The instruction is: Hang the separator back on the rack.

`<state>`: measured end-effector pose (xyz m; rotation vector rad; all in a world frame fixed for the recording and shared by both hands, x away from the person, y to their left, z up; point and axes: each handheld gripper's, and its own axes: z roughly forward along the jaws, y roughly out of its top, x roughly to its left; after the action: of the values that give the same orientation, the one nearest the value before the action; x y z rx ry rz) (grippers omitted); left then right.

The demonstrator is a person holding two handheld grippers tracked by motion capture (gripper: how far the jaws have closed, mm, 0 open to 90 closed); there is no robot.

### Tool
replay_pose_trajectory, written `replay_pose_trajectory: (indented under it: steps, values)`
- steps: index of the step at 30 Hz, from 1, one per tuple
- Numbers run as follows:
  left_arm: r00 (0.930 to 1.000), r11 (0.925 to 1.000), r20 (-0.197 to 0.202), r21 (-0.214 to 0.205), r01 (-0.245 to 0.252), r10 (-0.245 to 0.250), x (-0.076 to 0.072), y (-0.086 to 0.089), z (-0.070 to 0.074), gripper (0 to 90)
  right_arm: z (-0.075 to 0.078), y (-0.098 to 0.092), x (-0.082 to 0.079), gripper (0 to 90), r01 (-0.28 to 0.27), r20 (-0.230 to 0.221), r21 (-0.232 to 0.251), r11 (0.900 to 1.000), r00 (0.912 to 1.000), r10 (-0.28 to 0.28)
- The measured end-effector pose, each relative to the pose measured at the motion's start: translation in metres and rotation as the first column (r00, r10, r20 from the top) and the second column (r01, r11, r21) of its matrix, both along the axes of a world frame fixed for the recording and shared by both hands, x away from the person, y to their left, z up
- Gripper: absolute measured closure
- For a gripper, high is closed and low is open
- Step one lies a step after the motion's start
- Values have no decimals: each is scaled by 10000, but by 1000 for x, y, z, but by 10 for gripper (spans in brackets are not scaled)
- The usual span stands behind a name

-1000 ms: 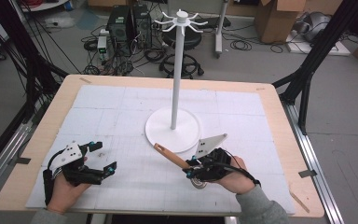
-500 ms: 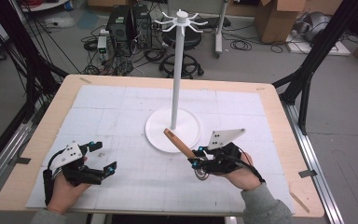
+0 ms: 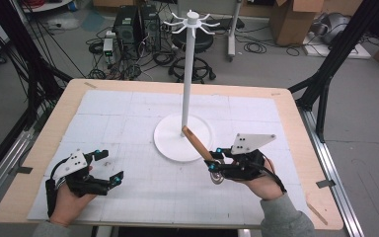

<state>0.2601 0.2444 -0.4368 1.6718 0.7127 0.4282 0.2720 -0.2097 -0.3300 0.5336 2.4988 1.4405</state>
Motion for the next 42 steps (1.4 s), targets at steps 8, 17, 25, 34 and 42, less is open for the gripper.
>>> replay_pose_trajectory:
  steps: [8, 17, 25, 34, 42]
  values:
    - [10000, 9999, 68, -137, -27, 28, -1, 1, 1, 18, 8, -14, 2, 699, 538, 200, 669, 9963, 9983, -552]
    - [10000, 9999, 76, -115, -25, 26, -1, 0, 1, 18, 16, -28, 8, 698, 1076, 297, 1607, 9811, 9931, -1137]
    - [10000, 9999, 67, -112, -28, 29, -1, 0, 1, 18, 21, -33, 11, 698, 1301, 376, 1859, 9739, 9895, -1394]
    - [10000, 9999, 66, -97, -71, 71, -2, 0, 2, 18, 25, -40, 12, 698, 1761, 548, 2073, 9623, 9800, -1912]
    - [9999, 9999, 102, -79, -97, 98, -2, 1, 2, 18, 31, -44, 16, 698, 1876, 577, 2300, 9549, 9769, -2058]
